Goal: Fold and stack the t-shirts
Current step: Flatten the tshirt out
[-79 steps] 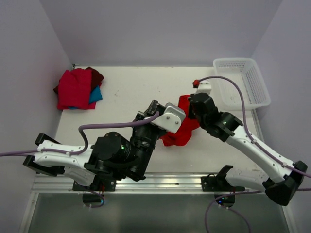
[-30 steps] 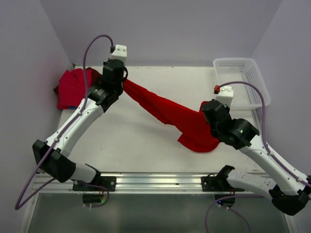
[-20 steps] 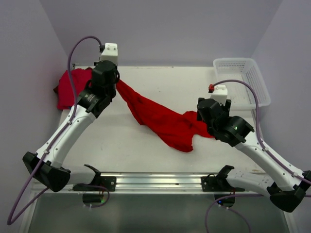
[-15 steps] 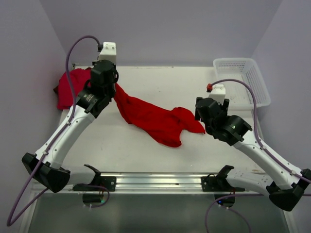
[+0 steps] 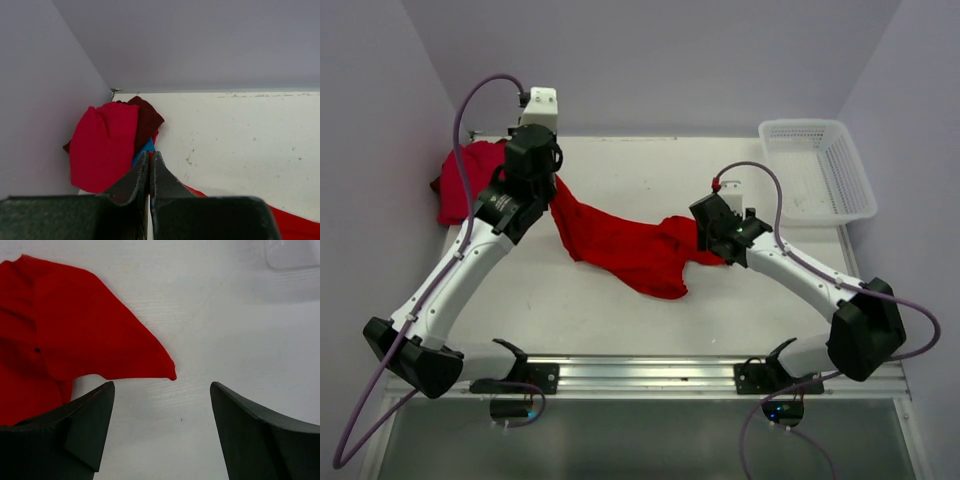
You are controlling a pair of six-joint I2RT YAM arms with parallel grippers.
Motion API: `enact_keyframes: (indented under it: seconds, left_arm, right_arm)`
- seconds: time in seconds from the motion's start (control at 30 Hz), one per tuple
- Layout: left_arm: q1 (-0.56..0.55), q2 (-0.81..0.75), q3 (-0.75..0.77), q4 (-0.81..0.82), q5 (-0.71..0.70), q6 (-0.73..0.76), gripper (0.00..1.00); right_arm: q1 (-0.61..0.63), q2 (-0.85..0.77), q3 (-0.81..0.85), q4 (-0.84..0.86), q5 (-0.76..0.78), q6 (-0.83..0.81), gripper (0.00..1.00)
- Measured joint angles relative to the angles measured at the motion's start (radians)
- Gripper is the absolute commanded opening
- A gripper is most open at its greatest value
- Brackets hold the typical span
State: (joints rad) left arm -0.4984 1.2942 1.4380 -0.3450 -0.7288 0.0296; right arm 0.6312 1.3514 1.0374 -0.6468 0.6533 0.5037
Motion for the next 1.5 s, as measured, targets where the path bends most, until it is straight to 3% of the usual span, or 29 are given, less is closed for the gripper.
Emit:
enact_keyframes:
  seconds: [0.23, 0.5, 0.7, 1.5]
  left_arm:
    - [0.0, -0.039, 0.0, -0.016, 0.001, 0.0, 0.0]
    - [0.0, -0.051, 0.0, -0.017, 0.011, -0.003, 0.0]
    - [0.0, -0.051, 0.0, -0.018, 0.018, -0.003, 0.0]
    - [0.0, -0.052, -0.025, -0.025, 0.054, -0.031, 0.0]
  right_arm:
    - [-0.023, 0.155, -0.024, 0.087, -0.077, 0.03, 0.54]
    - [-0.04, 0.212, -0.075, 0.272, -0.43, -0.017, 0.56]
    - [-0.039, 0.232, -0.072, 0.311, -0.562, -0.041, 0.56]
    - [-0.035, 0.363, 0.017, 0.311, -0.446, -0.044, 0.5]
